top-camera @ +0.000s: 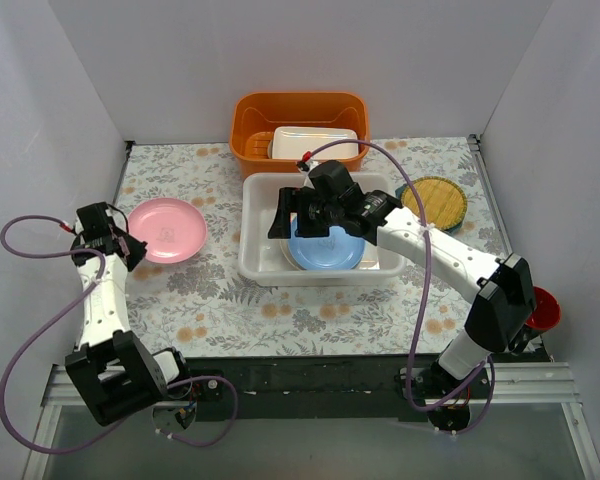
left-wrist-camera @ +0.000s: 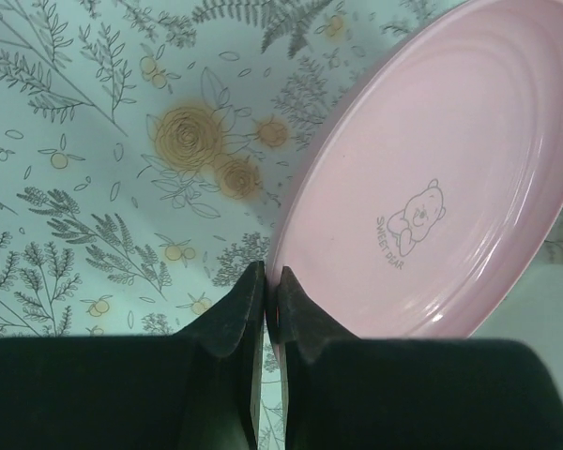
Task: Place the plates into the plastic bin on the countertop
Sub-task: Pick up the plate at the center of the board, then place the plate in the plastic bin.
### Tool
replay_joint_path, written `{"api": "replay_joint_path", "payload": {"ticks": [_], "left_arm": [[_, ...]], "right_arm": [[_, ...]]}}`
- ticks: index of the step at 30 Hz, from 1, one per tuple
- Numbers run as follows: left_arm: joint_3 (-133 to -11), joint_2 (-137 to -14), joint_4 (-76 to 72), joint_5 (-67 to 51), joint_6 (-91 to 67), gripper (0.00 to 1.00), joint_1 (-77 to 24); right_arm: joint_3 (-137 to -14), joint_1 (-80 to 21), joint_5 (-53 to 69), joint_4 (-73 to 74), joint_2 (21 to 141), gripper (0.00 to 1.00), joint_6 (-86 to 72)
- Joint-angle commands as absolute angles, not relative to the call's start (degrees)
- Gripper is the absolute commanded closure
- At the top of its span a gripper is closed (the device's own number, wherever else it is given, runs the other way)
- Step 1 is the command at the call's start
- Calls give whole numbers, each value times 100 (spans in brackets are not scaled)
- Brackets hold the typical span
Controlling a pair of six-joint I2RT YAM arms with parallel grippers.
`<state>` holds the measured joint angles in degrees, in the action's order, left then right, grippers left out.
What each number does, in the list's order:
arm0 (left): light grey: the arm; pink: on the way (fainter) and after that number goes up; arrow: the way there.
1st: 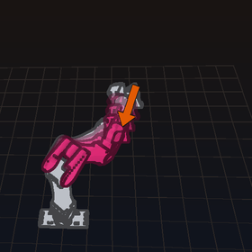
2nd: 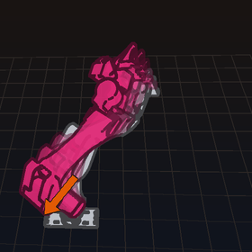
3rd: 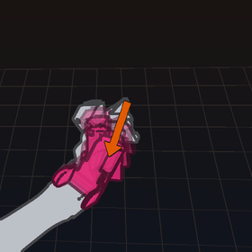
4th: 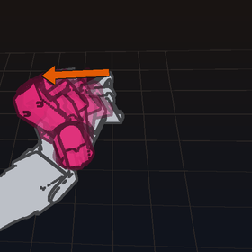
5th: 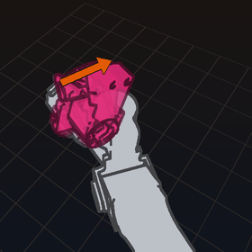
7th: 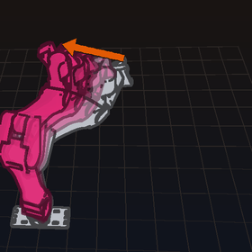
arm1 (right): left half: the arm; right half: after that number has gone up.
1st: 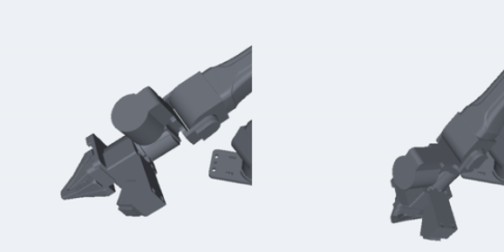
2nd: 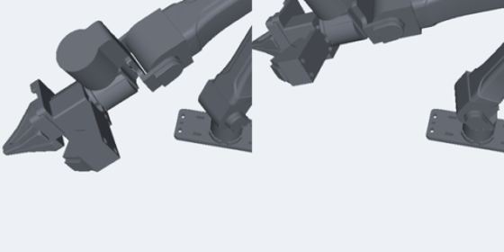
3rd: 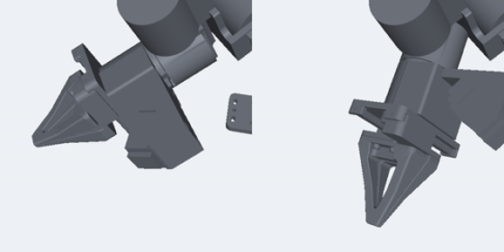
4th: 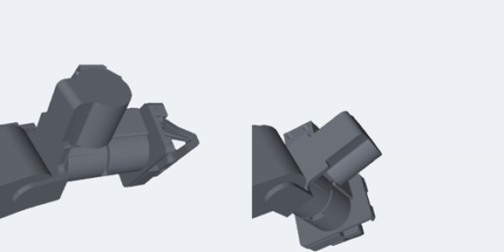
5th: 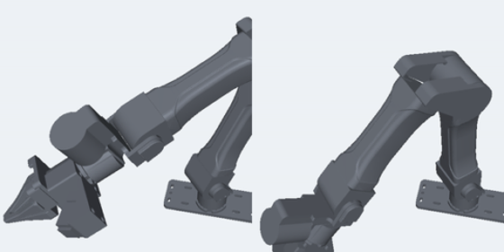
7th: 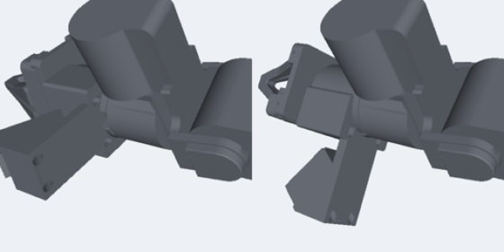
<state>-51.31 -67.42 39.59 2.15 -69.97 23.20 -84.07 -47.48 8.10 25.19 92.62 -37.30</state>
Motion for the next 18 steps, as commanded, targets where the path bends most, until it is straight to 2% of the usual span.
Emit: {"api": "replay_joint_path", "payload": {"ticks": [1,18], "left_arm": [[-5493,-6364,4139,-263,-7172,100,2347],[-5994,-5774,4711,-852,-7032,100,2355]], "right_arm": [[-8244,-4720,730,2303,8851,17,-3718],[-8543,-4728,738,2435,9026,14,-3639]]}}
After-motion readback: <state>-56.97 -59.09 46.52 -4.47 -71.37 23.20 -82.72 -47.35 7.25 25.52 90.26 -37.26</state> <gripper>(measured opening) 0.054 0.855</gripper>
